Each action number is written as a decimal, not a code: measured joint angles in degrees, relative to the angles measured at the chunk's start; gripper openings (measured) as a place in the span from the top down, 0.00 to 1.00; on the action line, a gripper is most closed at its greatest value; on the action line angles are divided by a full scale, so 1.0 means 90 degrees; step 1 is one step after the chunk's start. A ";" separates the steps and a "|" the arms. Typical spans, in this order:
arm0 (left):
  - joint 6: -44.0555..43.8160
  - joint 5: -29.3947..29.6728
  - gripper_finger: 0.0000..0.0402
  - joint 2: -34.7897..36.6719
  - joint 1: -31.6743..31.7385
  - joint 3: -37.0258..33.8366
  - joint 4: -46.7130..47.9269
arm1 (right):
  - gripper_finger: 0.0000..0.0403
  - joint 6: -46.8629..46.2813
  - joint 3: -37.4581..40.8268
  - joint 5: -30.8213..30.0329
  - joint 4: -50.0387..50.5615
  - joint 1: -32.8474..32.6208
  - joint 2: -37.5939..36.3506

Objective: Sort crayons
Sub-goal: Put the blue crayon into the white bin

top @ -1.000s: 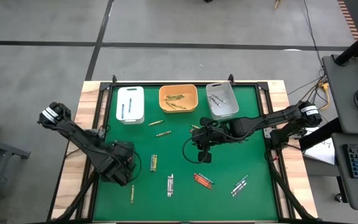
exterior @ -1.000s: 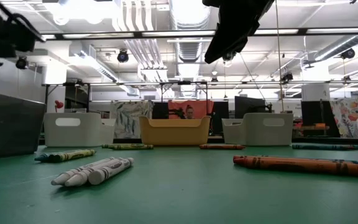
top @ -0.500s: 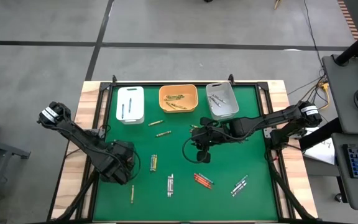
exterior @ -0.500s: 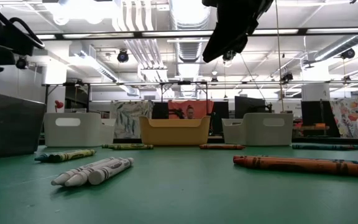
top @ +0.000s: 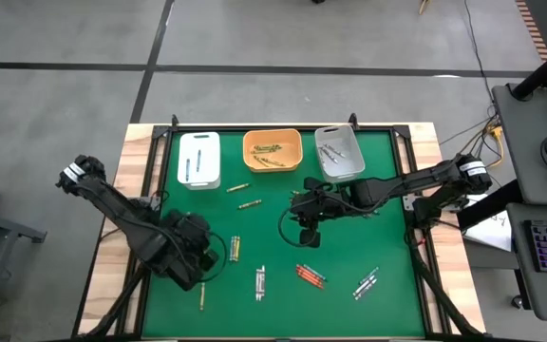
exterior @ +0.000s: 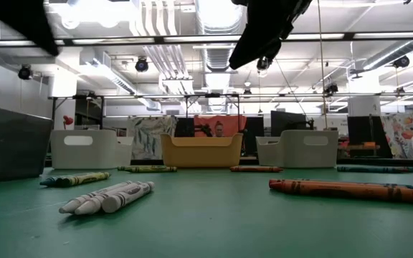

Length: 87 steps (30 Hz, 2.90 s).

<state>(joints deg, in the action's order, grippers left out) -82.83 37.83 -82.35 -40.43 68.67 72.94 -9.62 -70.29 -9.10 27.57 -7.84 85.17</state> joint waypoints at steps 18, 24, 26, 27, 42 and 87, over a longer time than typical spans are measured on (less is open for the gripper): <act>0.4678 0.1817 1.00 0.0124 0.1481 0.0243 -0.1326 | 0.82 -0.1109 -0.0053 0.0005 0.1258 0.0333 0.0000; 0.6933 0.1572 1.00 0.0432 0.2175 -0.0525 -0.3369 | 0.82 -0.2340 -0.0114 0.0045 0.2731 0.0333 0.0000; 0.7864 0.1005 1.00 0.0564 0.2343 -0.0854 -0.4384 | 0.82 -0.2694 -0.0149 0.0112 0.3334 0.0331 0.0000; 0.8264 0.0601 1.00 0.0638 0.2437 -0.1009 -0.4885 | 0.82 -0.2830 -0.0154 0.0175 0.3628 0.0328 0.0000; 1.0433 -0.2529 1.00 0.1630 0.3342 -0.2634 -0.9204 | 0.82 -0.3350 0.0019 0.0852 0.5946 0.0450 -0.0005; 0.7256 -0.2269 1.00 0.2565 0.3321 -0.2170 -0.7291 | 0.78 -0.1425 0.2429 0.0901 0.4473 0.2594 -0.0600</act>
<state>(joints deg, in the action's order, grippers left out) -17.52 17.41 -59.27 -10.55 49.15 7.32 -22.44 -48.42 -0.99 67.83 15.51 79.77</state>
